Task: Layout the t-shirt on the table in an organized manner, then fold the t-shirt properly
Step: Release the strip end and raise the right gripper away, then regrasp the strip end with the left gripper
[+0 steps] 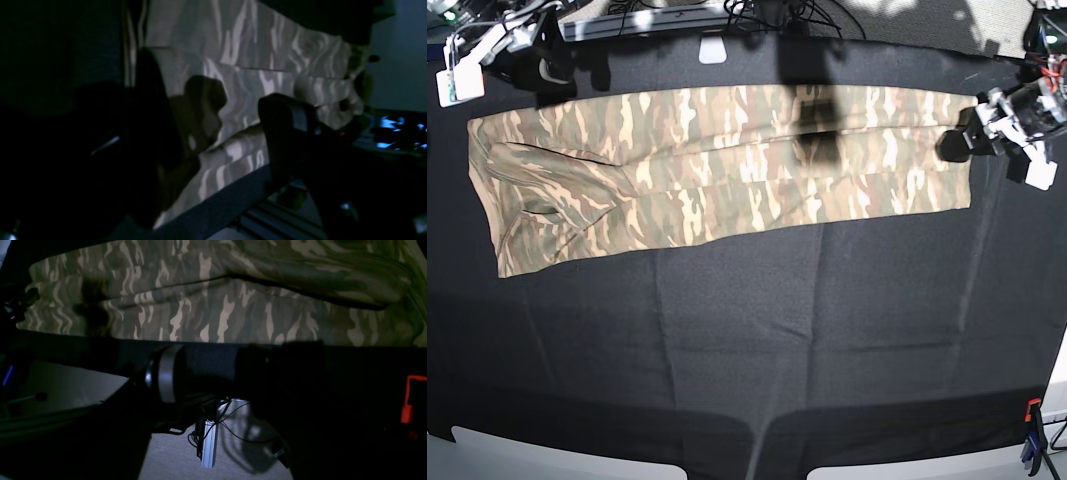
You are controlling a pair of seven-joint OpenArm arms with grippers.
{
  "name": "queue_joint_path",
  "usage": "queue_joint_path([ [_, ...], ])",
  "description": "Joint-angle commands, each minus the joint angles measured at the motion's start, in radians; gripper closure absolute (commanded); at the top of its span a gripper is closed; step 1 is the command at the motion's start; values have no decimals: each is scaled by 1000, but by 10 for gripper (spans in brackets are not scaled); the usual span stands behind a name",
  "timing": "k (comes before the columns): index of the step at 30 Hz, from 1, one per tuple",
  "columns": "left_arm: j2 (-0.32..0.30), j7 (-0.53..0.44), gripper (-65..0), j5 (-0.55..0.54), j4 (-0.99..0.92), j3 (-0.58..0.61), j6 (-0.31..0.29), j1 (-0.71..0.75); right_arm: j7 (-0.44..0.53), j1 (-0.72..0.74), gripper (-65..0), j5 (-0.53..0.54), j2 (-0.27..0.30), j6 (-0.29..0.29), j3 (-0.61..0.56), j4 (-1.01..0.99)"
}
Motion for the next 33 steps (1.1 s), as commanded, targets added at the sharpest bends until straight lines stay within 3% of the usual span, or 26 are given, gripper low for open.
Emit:
queue_joint_path([
  [1,-7,0,-446,-24,13,-8,-4,-6,17,-7,-284,23,8,6,6,16],
  [12,12,-9,-446,-61,13,-8,-19,-9,18,-7,-284,23,9,6,6,16],
  [18,-66,-94,-446,222,14,-8,-31,-8,17,-7,-284,23,8,6,6,16],
  [22,-118,-13,-446,158,14,-8,-18,-8,18,-7,-284,23,8,6,6,16],
  [27,-87,157,-446,-35,14,-8,-18,-8,18,-7,-284,23,8,6,6,16],
  [29,-63,157,-446,-50,14,-8,-19,-8,17,-7,-284,23,8,6,6,16],
  [33,-35,64,-446,-23,14,-8,-19,-8,17,-7,-284,23,8,6,6,16],
])
